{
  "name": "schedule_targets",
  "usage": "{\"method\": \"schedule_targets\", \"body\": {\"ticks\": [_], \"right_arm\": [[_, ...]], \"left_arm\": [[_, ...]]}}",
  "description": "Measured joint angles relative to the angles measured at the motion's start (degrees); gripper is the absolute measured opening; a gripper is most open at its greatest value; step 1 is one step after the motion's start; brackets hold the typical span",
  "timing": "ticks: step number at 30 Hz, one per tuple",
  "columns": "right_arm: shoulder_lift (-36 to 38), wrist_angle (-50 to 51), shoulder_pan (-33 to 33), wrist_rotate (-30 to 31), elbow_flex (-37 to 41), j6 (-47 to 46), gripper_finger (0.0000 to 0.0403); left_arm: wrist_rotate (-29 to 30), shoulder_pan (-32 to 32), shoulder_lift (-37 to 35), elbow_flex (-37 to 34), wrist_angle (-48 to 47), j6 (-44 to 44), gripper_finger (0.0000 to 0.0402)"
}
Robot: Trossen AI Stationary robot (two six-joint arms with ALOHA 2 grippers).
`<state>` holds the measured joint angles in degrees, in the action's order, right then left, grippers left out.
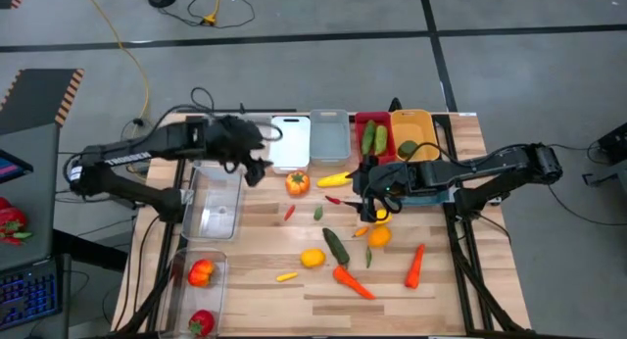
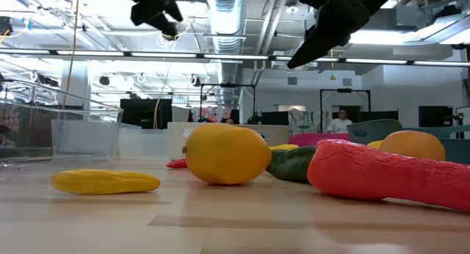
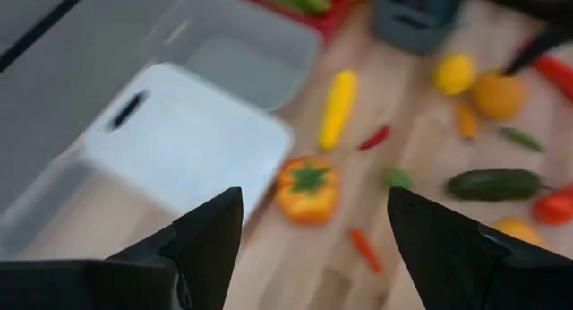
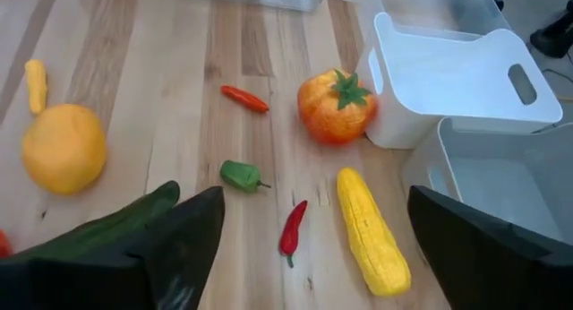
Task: Sort produce into baskets
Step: Put the top corn into the right small transparent bin
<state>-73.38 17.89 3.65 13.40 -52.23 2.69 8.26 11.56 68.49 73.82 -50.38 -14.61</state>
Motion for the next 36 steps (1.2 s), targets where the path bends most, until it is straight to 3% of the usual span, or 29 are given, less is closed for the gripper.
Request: {"method": "schedule_targets", "body": {"ticks": [4, 13, 18, 21, 36], "right_arm": [[0.0, 0.0, 0.76, -0.01, 0.0, -2.85, 0.0387], [0.0, -0.43, -2.33, -0.05, 0.0, 2.01, 0.0377], [0.0, -0.3, -6.86, -6.67, 0.0, 2.34, 0.0372], [-1.25, -0.85, -9.27, -9.28, -0.02, 2.83, 0.0369], [-18.86, -2.48, -14.8, -8.39, 0.02, 6.85, 0.0348]], "left_arm": [[-0.47, -5.73, 0.17, -2.1, 5.61, -1.0, 0.0265], [1.1, -16.63, 2.31, -2.3, 14.0, -1.71, 0.0265], [5.32, -20.94, 4.79, -2.28, 15.29, -2.66, 0.0265], [6.96, -22.34, 6.42, -2.28, 15.29, -4.05, 0.0265], [7.45, -23.4, 14.49, -2.28, 15.38, -5.58, 0.0265]]}}
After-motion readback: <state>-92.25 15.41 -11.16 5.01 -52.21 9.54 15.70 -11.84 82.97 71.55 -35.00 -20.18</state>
